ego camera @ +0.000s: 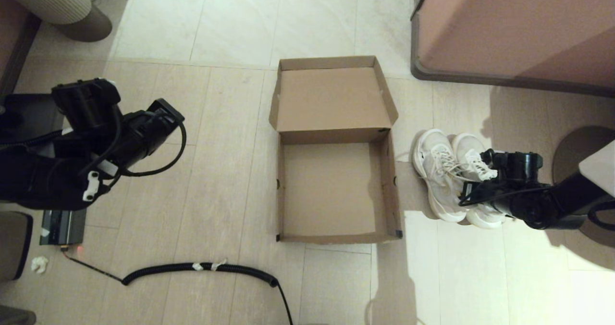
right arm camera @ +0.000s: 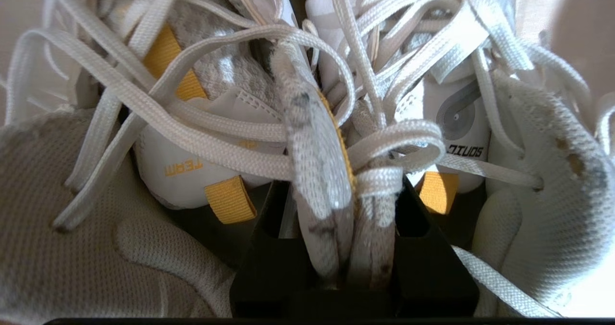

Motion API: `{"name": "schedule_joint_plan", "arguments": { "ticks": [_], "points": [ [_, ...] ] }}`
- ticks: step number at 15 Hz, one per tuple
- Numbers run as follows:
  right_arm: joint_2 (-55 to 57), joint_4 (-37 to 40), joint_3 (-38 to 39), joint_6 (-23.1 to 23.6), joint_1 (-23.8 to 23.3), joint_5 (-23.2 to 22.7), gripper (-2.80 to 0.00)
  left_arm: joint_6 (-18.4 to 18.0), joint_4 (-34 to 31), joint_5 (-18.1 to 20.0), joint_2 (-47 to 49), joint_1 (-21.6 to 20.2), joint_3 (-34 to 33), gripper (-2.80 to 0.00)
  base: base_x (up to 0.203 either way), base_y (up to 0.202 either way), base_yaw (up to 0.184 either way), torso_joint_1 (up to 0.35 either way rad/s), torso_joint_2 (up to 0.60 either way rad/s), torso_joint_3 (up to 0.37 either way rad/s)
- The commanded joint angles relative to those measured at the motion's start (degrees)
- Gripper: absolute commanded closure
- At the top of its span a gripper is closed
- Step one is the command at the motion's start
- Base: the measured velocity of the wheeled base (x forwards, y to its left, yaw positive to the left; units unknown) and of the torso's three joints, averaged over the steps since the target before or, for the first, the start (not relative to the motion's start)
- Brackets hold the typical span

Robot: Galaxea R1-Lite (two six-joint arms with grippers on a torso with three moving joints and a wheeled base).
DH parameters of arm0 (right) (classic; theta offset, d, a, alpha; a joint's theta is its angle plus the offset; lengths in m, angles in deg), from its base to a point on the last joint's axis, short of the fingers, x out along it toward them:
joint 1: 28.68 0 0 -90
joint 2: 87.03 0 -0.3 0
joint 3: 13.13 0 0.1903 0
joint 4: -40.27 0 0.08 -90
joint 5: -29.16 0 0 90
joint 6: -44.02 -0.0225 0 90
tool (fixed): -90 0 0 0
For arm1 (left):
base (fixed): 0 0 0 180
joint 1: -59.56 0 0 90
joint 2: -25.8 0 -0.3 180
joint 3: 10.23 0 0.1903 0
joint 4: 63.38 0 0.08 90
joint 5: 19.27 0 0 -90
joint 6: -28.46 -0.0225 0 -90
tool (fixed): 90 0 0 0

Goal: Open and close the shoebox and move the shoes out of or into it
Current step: Put the shoes into the shoe box

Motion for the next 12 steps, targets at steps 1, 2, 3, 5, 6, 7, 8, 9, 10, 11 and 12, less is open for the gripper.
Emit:
{"name": "schedule_joint_plan", "arguments": {
  "ticks": [1, 2, 3, 5, 6, 7, 8, 9, 10, 11, 12],
  "points": [
    [-6.25, 0.32, 2.24, -0.05, 0.04, -0.19, 0.0, 0.14, 0.25, -0.07, -0.71, 0.1, -0.01, 0.0, 0.0, 0.0, 0.0, 0.0, 0.0, 0.0],
    [-8.8, 0.73, 3.73, -0.06, 0.07, -0.39, 0.0, 0.07, 0.17, -0.07, -1.13, 0.19, -0.22, 0.0, 0.0, 0.0, 0.0, 0.0, 0.0, 0.0],
    [-11.4, 0.96, 5.31, -0.08, 0.09, -0.7, 0.0, -0.02, 0.16, -0.16, -1.48, 0.27, -0.33, 0.0, 0.0, 0.0, 0.0, 0.0, 0.0, 0.0],
    [-16.68, 2.21, 7.94, -0.23, 0.09, -1.33, 0.0, -0.04, -0.25, -0.16, -2.24, 0.19, -0.82, 0.0, 0.0, 0.0, 0.0, 0.0, 0.0, 0.0],
    [-19.7, 4.12, 8.59, -0.52, 0.1, -1.57, 0.0, -0.04, -0.02, -0.16, -2.34, 0.19, -1.2, 0.0, 0.0, 0.0, 0.0, 0.0, 0.0, 0.0],
    [-22.54, 6.74, 8.9, -1.1, 0.12, -2.17, 0.0, -0.09, 0.11, -0.16, -2.27, 0.31, -1.79, 0.0, 0.0, 0.0, 0.0, 0.0, 0.0, 0.0],
    [-26.48, 10.26, 8.95, -2.09, 0.27, -3.37, 0.0, -0.2, 0.16, -0.23, -2.33, 0.52, -2.52, 0.0, 0.0, 0.0, 0.0, 0.0, 0.0, 0.0],
    [-30.0, 14.4, 8.69, -3.21, 0.67, -4.93, 0.0, -0.21, 0.16, -0.4, -2.35, 0.6, -2.94, 0.0, 0.0, 0.0, 0.0, 0.0, 0.0, 0.0],
    [-32.97, 19.13, 8.1, -4.48, 1.68, -6.35, 0.0, -0.21, 0.2, -0.67, -2.63, 0.8, -3.39, 0.0, 0.0, 0.0, 0.0, 0.0, 0.0, 0.0],
    [-34.38, 21.69, 7.71, -5.35, 4.09, -7.02, 0.0, -0.21, 0.25, -0.69, -2.69, 1.13, -3.9, 0.0, 0.0, 0.0, 0.0, 0.0, 0.0, 0.0],
    [-35.15, 22.66, 7.53, -5.83, 6.95, -7.19, 0.0, -0.3, 0.25, -0.78, -2.51, 1.42, -4.34, 0.0, 0.0, 0.0, 0.0, 0.0, 0.0, 0.0]
  ]
}}
